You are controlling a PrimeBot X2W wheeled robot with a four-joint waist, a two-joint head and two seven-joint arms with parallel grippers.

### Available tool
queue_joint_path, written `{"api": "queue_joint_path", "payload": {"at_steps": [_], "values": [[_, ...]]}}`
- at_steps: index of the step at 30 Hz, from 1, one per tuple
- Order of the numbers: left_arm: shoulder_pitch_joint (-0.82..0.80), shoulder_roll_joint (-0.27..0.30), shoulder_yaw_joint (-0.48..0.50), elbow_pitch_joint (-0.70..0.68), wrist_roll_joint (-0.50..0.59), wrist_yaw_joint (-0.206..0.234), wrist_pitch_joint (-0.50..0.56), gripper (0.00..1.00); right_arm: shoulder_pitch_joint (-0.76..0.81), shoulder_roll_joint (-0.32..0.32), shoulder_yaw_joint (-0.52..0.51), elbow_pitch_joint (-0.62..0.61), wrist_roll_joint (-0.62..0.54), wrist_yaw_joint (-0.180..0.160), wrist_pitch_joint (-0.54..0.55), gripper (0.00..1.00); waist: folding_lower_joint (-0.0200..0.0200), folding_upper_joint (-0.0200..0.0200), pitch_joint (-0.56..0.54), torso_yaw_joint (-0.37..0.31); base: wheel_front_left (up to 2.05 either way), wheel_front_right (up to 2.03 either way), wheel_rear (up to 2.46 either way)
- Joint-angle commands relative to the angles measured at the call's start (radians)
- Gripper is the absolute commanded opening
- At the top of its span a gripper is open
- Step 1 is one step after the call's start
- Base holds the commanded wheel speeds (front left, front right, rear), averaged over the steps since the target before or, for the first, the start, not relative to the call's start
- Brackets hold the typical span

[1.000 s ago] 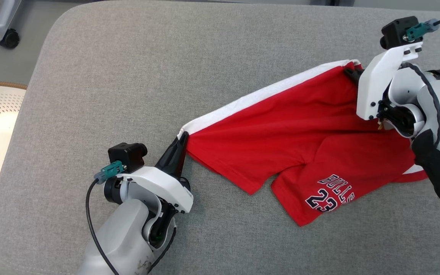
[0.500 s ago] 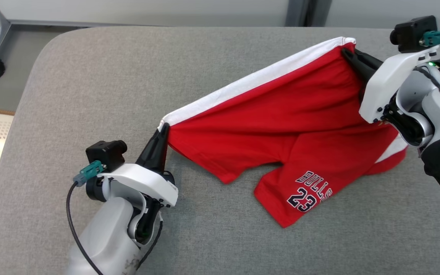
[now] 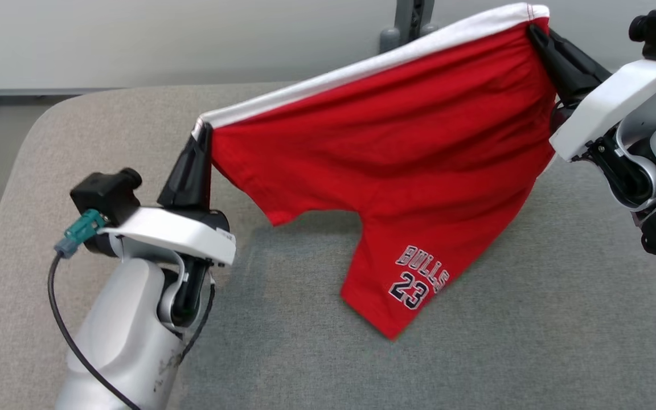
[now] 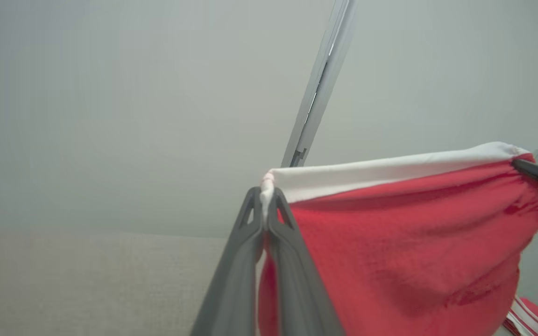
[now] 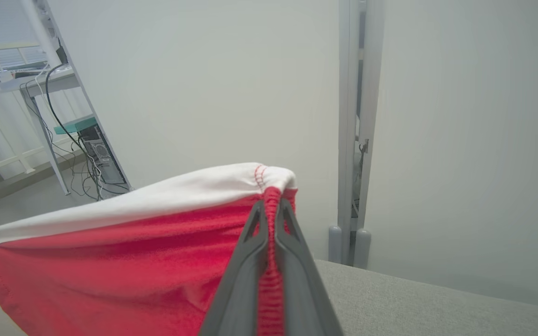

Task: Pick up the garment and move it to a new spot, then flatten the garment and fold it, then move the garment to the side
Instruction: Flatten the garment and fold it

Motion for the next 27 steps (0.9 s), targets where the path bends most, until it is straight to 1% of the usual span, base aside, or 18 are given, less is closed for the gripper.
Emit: {"api": "queue_joint_path", "payload": {"at_steps": [1,7,11,13,17,23,27], "values": [[-0.020,0.013,0.010,-0.006,0.007,0.002,-0.004,0.00,0.010,-0.008,-0.010,-0.007,0.009,-0.001,-0.017,0.00,0.0000,0.0000,-0.015,-0.014,0.00,0.00,0.00],[-0.132,0.044,0.012,-0.027,0.020,-0.008,0.026,0.00,-0.034,0.005,-0.035,-0.043,-0.003,-0.001,-0.083,0.00,0.0000,0.0000,-0.052,-0.039,0.00,0.00,0.00],[-0.230,0.070,0.021,-0.032,0.020,-0.012,0.063,0.00,-0.068,0.040,-0.074,-0.031,-0.010,-0.001,-0.139,0.00,0.0000,0.0000,-0.076,-0.056,0.00,0.00,0.00],[-0.277,0.081,0.030,-0.025,0.015,-0.011,0.077,0.00,-0.090,0.057,-0.074,-0.040,-0.026,0.000,-0.161,0.00,0.0000,0.0000,-0.086,-0.064,0.00,0.00,0.00],[-0.344,0.091,0.035,-0.006,0.013,-0.009,0.092,0.00,-0.111,0.081,-0.090,-0.009,-0.043,-0.001,-0.186,0.00,0.0000,0.0000,-0.101,-0.075,0.00,0.00,0.00],[-0.365,0.082,0.029,0.011,0.008,-0.011,0.087,0.00,-0.108,0.103,-0.115,0.021,-0.066,-0.001,-0.198,0.00,0.0000,0.0000,-0.109,-0.077,0.00,0.00,0.00],[-0.341,0.079,0.027,0.016,0.002,-0.013,0.079,0.00,-0.084,0.096,-0.109,0.019,-0.072,-0.001,-0.199,0.00,0.0000,0.0000,-0.105,-0.075,0.00,0.00,0.00]]}}
